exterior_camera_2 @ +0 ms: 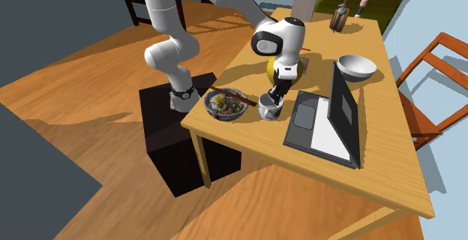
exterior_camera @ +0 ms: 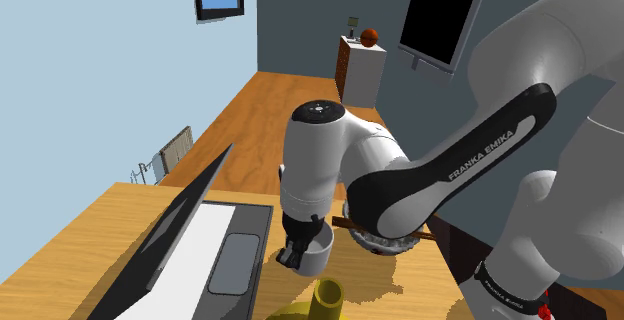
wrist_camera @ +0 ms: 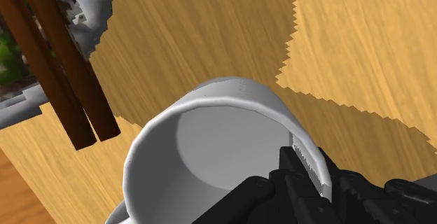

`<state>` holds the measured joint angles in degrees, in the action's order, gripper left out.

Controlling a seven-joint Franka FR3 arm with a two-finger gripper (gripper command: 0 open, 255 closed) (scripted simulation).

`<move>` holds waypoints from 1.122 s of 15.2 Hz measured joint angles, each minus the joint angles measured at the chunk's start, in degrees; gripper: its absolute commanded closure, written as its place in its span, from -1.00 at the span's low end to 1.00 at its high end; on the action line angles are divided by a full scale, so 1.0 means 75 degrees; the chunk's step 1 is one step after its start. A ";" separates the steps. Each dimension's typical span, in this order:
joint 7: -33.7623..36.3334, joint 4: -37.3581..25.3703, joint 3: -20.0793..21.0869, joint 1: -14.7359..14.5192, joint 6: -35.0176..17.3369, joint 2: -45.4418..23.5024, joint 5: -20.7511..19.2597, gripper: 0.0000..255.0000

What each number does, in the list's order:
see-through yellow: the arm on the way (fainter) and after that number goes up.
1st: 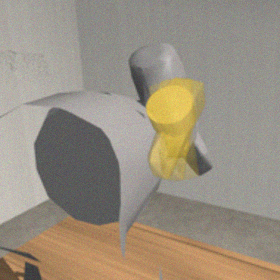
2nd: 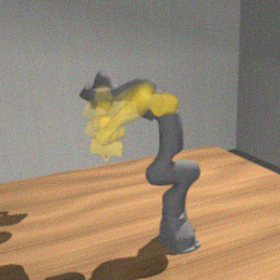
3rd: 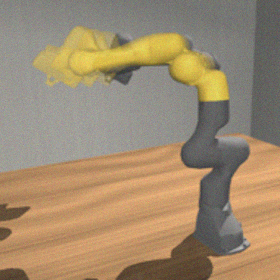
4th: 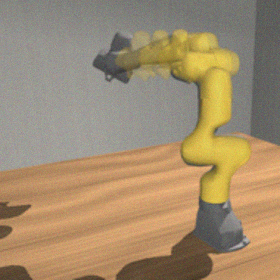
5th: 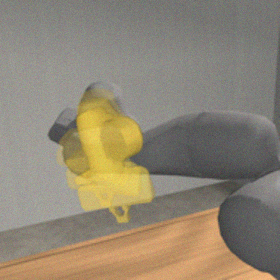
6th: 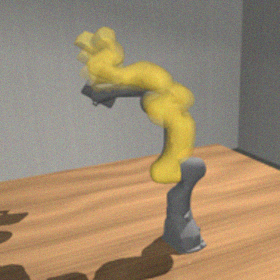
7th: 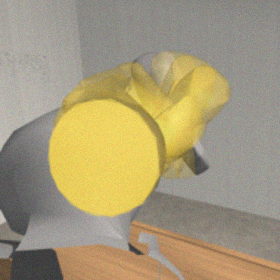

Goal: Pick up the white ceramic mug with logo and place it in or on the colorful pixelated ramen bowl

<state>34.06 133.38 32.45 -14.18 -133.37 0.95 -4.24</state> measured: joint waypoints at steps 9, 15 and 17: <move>-0.0358 -0.0375 -0.0053 -0.0016 0.0859 0.0586 0.0439 1.00; -0.0551 -0.0703 -0.0121 -0.0029 0.1478 0.0929 0.0652 1.00; -0.0592 -0.0860 -0.0141 -0.0029 0.1694 0.0998 0.0690 1.00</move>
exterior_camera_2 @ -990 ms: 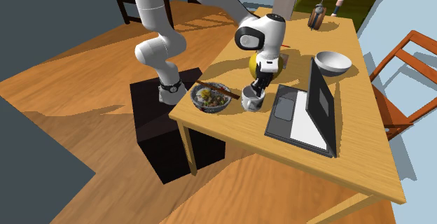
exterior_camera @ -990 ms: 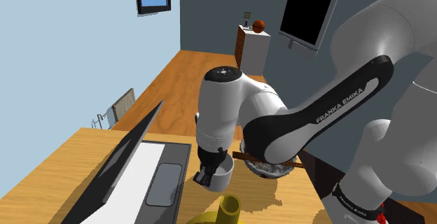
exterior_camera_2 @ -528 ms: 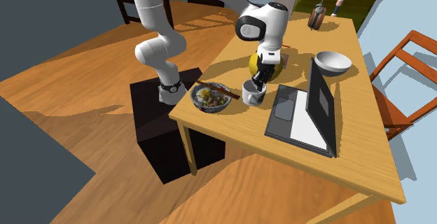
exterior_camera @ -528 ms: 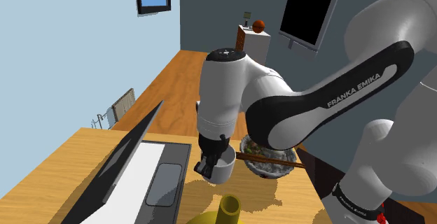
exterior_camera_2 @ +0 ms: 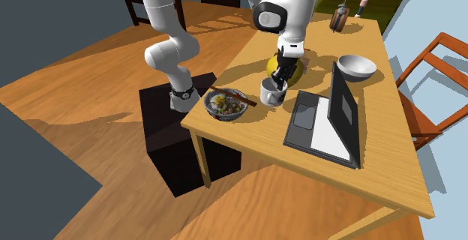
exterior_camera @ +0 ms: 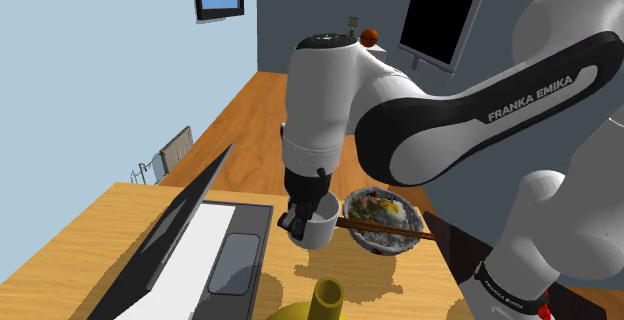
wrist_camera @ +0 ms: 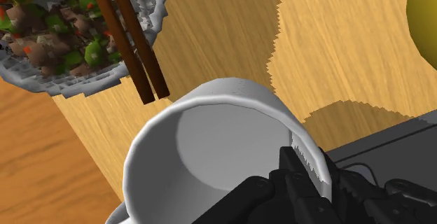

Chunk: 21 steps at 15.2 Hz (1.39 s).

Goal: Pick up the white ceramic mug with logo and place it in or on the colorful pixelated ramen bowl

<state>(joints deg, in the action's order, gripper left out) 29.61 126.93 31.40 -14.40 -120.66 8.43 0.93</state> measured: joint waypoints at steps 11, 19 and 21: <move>-0.0184 -0.0821 -0.0115 0.0001 0.1127 0.0351 0.0169 1.00; -0.0811 -0.0382 -0.0544 0.0000 0.1620 0.1362 0.0563 1.00; -0.1172 0.0009 -0.0817 0.0008 0.1689 0.1836 0.0684 1.00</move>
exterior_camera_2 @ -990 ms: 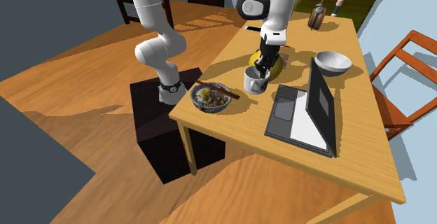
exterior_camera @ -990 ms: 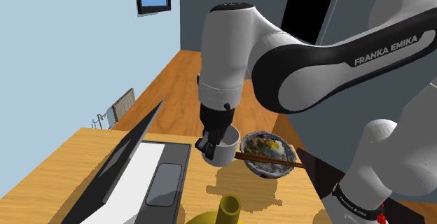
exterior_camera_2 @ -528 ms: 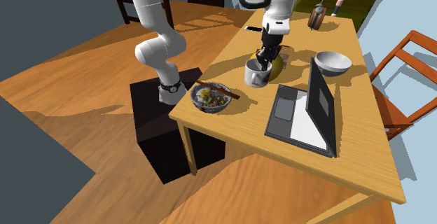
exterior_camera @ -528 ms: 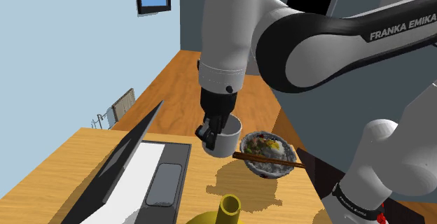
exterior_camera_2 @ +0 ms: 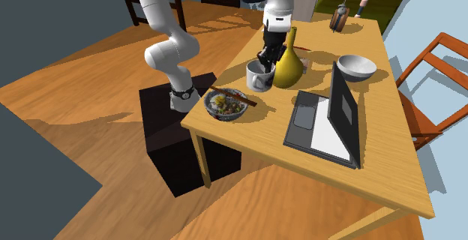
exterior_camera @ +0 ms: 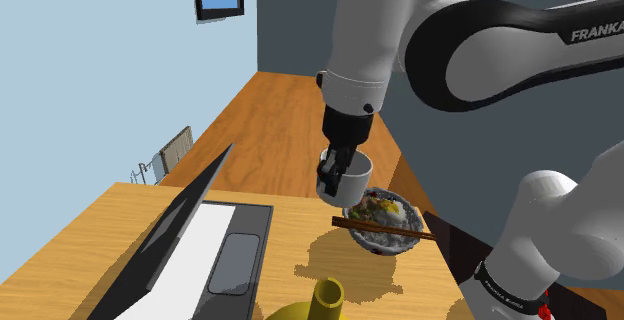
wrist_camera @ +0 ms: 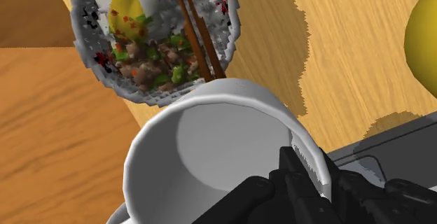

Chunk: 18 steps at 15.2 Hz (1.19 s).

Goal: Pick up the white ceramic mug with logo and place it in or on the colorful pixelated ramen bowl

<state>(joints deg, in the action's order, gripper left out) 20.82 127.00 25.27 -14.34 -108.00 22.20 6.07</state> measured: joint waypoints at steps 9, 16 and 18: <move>-0.1532 0.1937 -0.1397 -0.0050 0.0632 0.2537 0.0089 1.00; -0.1688 0.2766 -0.1478 -0.0086 0.0100 0.2818 0.0120 1.00; -0.1688 0.2981 -0.1450 -0.0097 -0.0128 0.2804 0.0144 1.00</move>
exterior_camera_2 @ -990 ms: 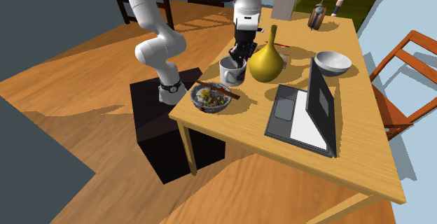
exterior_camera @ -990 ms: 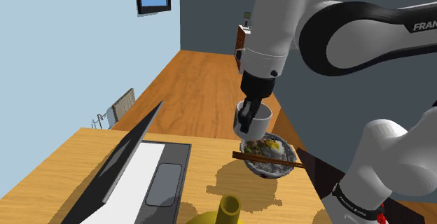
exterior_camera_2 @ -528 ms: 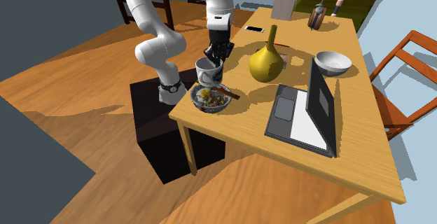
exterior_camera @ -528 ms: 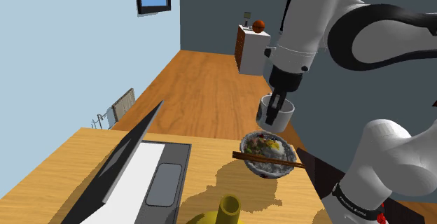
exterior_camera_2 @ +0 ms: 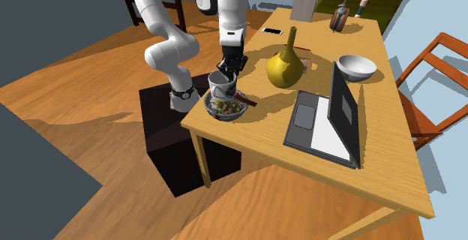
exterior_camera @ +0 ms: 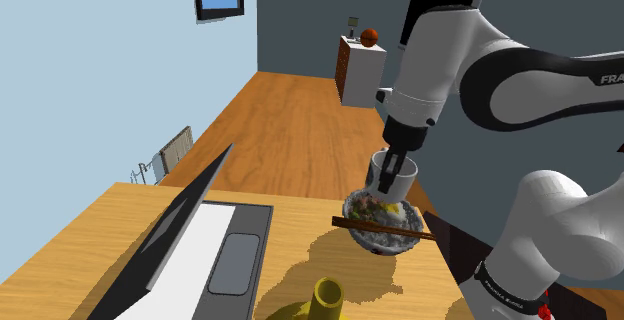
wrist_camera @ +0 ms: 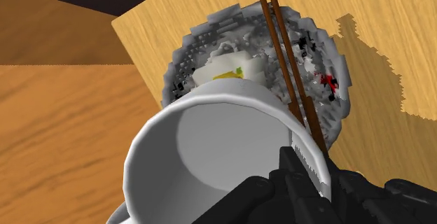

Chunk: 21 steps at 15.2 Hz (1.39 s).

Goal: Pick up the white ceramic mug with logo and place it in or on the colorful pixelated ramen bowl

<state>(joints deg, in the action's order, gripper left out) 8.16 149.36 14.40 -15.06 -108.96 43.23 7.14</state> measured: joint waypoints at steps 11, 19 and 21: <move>0.0021 0.0636 0.0117 -0.0035 -0.0794 -0.0156 0.0088 1.00; 0.0021 0.0640 0.0118 -0.0035 -0.0800 -0.0155 0.0089 -1.00; 0.0007 0.0531 0.0087 -0.0025 -0.0656 -0.0115 0.0068 -1.00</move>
<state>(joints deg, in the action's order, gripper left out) 8.22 153.34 15.05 -15.25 -113.88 42.37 7.65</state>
